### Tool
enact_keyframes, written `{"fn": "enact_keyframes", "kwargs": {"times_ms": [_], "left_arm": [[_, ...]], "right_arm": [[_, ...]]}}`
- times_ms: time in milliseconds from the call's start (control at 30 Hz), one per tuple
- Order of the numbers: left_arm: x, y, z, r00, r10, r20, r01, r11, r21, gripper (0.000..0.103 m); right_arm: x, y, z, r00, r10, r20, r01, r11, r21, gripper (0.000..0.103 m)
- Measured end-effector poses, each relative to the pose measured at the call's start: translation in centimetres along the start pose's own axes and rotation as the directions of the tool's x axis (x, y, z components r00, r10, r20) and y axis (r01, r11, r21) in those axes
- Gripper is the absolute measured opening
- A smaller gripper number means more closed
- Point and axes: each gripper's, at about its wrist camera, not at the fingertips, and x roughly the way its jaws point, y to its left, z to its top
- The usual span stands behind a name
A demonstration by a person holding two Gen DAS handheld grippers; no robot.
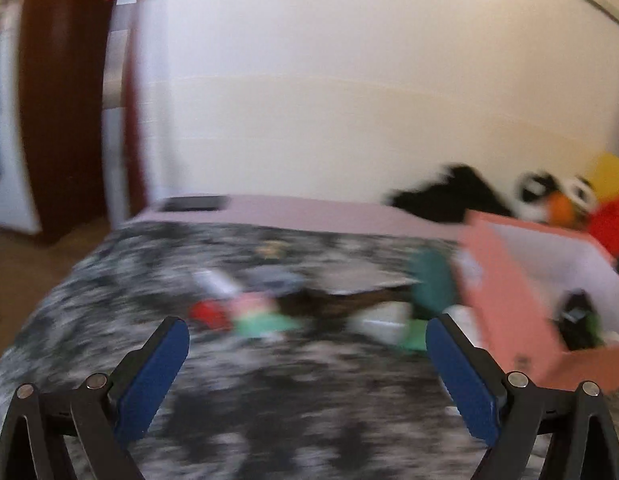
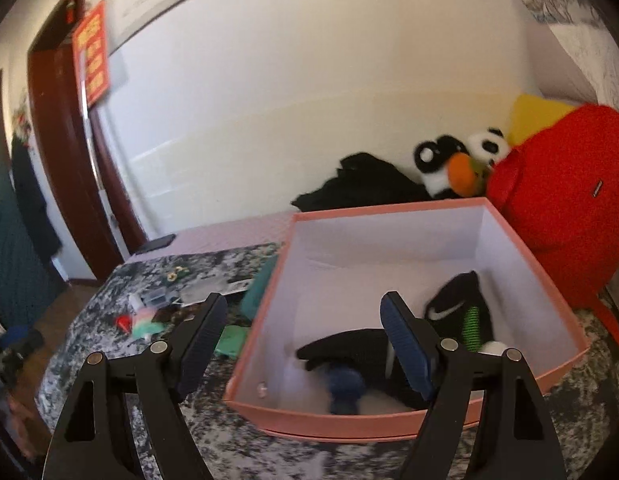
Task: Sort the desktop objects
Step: 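Carry the glove and white bulb into the pink box and release both, then move both tools back toward the remaining items on the bed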
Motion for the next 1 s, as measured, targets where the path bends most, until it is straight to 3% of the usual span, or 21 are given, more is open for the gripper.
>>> {"fn": "enact_keyframes", "kwargs": {"times_ms": [200, 467, 1000], "left_arm": [[-0.7, 5.9, -1.7, 0.994, 0.106, 0.026, -0.105, 0.993, -0.048, 0.099], [0.2, 7.6, -3.5, 0.990, 0.140, 0.008, -0.140, 0.989, -0.053, 0.099], [1.1, 6.2, -4.2, 0.992, 0.123, -0.026, -0.123, 0.992, -0.017, 0.100]], "right_arm": [[-0.1, 5.3, -3.6, 0.997, 0.073, -0.001, -0.073, 0.997, -0.036, 0.082], [1.6, 9.5, -7.7, 0.991, 0.111, -0.077, -0.122, 0.980, -0.160, 0.082], [2.2, 7.8, -7.5, 0.992, 0.104, -0.077, -0.116, 0.979, -0.167, 0.082]]}}
